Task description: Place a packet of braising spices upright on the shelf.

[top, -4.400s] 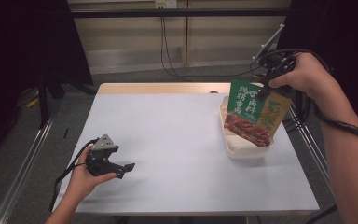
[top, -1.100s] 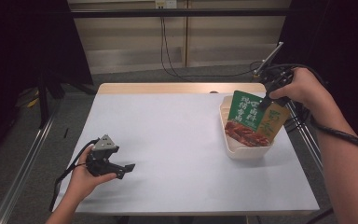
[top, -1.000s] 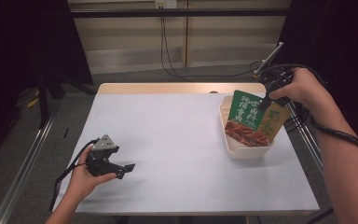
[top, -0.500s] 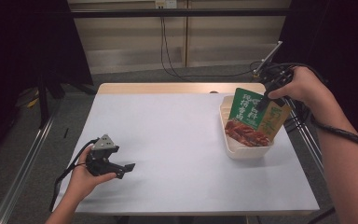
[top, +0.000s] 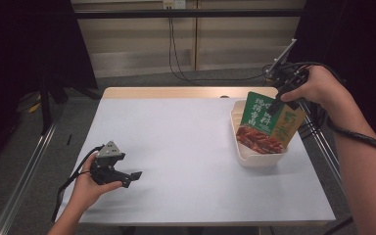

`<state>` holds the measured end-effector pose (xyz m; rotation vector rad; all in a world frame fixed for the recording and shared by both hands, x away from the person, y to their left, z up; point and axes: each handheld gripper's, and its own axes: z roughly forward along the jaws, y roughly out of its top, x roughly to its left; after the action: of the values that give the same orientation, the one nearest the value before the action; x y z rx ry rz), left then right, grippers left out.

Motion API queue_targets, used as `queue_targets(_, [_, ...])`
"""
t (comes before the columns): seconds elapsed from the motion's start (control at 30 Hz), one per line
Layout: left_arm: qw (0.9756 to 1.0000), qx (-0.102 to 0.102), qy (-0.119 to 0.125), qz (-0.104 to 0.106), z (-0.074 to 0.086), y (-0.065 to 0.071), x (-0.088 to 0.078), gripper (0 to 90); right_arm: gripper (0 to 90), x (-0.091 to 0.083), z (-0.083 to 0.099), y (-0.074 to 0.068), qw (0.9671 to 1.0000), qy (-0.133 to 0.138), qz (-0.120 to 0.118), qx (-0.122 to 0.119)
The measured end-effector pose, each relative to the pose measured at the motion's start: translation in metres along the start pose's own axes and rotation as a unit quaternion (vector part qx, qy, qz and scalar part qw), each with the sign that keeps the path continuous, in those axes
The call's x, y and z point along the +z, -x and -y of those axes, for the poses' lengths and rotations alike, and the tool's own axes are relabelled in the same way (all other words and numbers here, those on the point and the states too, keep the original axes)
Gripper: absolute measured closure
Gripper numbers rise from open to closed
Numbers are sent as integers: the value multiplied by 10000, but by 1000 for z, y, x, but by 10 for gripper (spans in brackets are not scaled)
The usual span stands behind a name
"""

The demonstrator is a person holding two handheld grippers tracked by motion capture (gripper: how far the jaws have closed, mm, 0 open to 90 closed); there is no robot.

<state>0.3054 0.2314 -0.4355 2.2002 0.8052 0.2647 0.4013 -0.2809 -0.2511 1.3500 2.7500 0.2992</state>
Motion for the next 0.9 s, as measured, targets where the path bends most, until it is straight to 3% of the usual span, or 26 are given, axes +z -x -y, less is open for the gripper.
queue_targets(0.33, [10000, -14, 3, 20, 0, 1, -1, 55, 259, -8, -2, -4, 9999, 47, 92, -24])
queue_targets(0.9, [10000, -18, 25, 42, -1, 1, -1, 55, 218, -29, -14, -22, 9998, 87, 81, -146])
